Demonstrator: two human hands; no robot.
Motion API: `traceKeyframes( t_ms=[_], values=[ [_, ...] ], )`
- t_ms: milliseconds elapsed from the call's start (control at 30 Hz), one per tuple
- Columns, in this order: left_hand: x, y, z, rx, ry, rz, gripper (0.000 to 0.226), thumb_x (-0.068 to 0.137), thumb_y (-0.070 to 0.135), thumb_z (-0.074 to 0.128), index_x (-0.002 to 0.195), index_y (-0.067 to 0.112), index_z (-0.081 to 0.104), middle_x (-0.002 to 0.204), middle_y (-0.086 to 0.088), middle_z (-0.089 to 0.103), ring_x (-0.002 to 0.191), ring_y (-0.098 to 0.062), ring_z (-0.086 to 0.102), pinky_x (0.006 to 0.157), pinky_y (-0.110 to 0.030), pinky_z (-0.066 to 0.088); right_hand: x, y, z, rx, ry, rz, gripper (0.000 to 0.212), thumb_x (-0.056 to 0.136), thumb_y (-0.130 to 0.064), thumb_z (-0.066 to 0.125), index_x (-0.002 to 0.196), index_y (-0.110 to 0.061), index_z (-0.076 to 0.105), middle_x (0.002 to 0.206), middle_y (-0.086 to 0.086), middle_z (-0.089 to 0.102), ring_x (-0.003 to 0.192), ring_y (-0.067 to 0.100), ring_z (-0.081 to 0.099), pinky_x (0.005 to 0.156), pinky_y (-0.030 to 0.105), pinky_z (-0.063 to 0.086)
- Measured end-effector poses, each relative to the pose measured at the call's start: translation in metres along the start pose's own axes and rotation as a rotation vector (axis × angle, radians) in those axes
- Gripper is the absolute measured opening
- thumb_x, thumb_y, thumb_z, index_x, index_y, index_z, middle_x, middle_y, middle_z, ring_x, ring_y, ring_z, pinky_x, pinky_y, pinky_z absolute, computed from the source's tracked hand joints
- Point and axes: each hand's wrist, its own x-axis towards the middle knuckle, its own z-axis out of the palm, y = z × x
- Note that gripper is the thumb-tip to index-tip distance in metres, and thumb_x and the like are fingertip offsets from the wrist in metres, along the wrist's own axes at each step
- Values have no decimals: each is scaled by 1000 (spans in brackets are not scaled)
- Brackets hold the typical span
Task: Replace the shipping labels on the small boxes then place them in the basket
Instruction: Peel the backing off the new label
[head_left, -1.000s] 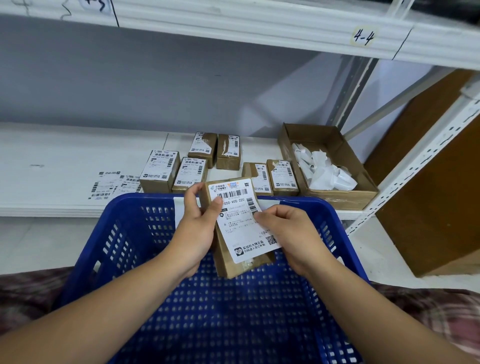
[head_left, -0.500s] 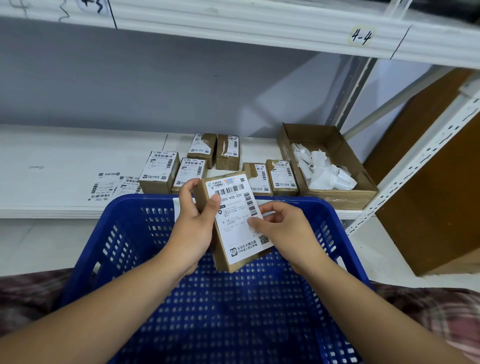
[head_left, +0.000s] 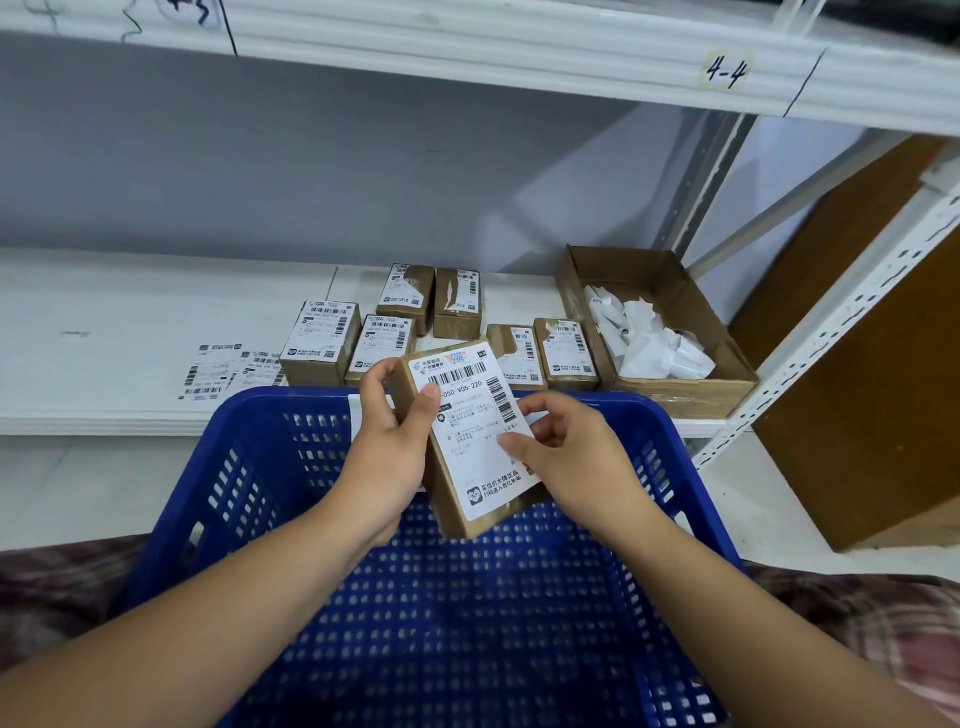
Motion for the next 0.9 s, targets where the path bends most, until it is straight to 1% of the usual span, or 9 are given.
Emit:
traceKeyframes(
  t_ms=[200,367,467,533,600,633,733,800,900],
  values=[
    [0,0,0,1,-19,14,39,94,36,49,125,41,26,108,3,68,94,-12,66,66,-34,55,1,-2,-3,-34,15,-20,22,90,-24,69,91,-41,55,86,-5,69,75,5,68,56,12,49],
    [0,1,-1,12,-19,31,42,93,36,49,128,41,26,103,7,67,92,-10,66,68,-34,55,-2,-1,0,-90,55,-64,18,90,-25,69,98,-36,57,80,-10,66,74,1,66,58,12,52],
    [0,2,-1,5,-14,38,39,94,35,49,124,42,26,105,4,68,91,-9,66,76,-37,56,-6,-1,3,-172,102,-140,21,91,-25,66,109,-32,58,85,-17,62,82,2,64,66,16,55],
    [0,2,-1,-5,-4,33,40,94,35,49,127,41,27,107,1,68,93,-12,67,80,-40,56,-7,2,6,-230,129,-191,29,91,-26,65,120,-26,58,99,-15,62,92,6,63,77,21,56],
    [1,1,-2,-14,9,25,41,94,35,49,129,40,28,109,0,68,94,-12,66,82,-42,55,-7,6,9,-278,153,-219,39,91,-28,66,128,-25,54,112,-9,56,99,5,57,83,18,52],
    [1,1,-2,-20,12,25,40,95,34,49,128,41,28,109,0,68,94,-12,66,83,-42,55,-6,7,10,-290,159,-222,44,90,-29,67,131,-27,51,114,-9,51,101,5,53,84,15,50],
    [1,1,-3,-57,19,5,37,95,33,49,126,41,30,107,0,69,92,-13,67,76,-41,56,-6,8,9,-263,148,-184,66,87,-30,71,141,-36,33,114,-8,44,100,8,52,85,20,50],
    [2,2,-3,-109,34,-23,36,95,34,49,127,39,33,103,0,70,90,-16,68,71,-42,57,-4,7,5,-203,125,-151,63,85,-30,73,131,-44,33,117,-8,43,104,8,51,84,17,47],
    [4,6,-3,-143,24,-52,29,96,35,49,122,40,39,96,1,72,87,-18,68,68,-42,57,-1,5,1,-28,11,-177,36,86,-19,73,102,-44,52,124,-9,40,118,6,44,77,2,43]
  ],
)
